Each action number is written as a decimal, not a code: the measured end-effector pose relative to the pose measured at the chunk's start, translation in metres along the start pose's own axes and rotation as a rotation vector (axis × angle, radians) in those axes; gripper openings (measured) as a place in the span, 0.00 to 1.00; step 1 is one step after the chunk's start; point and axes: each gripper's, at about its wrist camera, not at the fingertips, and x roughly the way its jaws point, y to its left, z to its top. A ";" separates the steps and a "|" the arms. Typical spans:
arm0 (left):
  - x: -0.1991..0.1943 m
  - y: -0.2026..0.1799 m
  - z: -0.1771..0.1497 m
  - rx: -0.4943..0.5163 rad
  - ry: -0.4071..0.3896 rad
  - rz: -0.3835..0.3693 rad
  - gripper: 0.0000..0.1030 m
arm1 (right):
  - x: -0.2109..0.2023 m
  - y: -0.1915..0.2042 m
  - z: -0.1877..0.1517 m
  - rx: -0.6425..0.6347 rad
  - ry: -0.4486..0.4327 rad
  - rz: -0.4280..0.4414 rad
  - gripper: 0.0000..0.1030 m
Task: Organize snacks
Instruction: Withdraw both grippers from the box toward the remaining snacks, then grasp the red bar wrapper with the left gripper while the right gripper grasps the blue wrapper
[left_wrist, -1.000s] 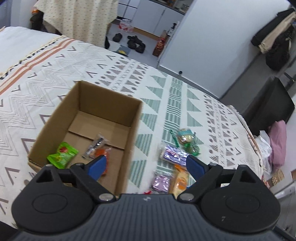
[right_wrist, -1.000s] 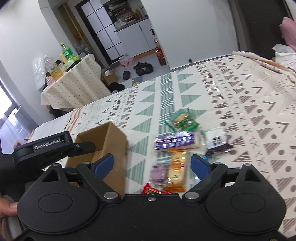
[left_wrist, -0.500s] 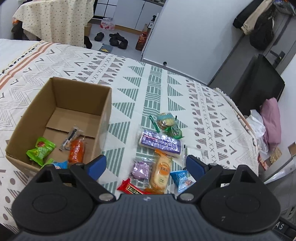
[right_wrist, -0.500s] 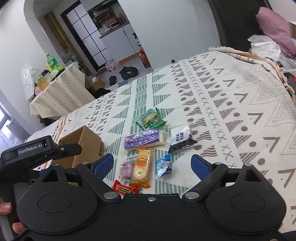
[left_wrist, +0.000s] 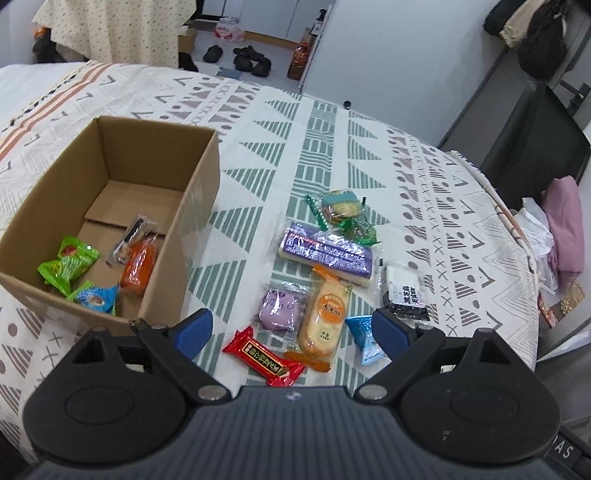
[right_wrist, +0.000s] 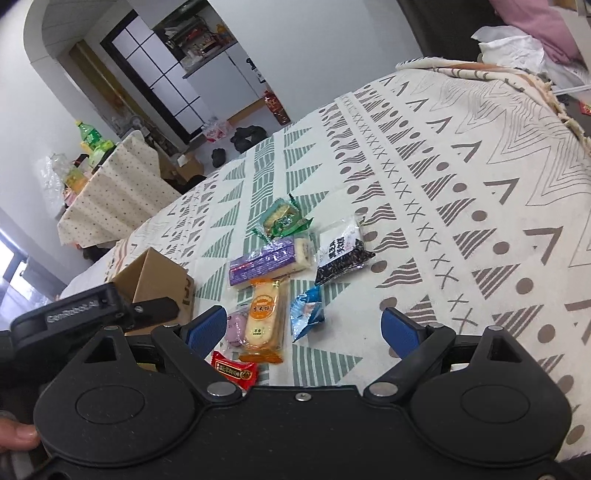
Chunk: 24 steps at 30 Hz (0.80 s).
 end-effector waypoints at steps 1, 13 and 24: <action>0.002 0.000 -0.001 -0.006 0.001 0.005 0.89 | 0.001 -0.002 0.000 0.006 0.005 0.007 0.88; 0.025 0.009 -0.021 -0.128 0.043 0.082 0.85 | 0.028 -0.013 0.000 0.048 0.058 0.080 0.83; 0.046 0.007 -0.030 -0.180 0.054 0.148 0.51 | 0.058 -0.028 0.003 0.098 0.122 0.083 0.69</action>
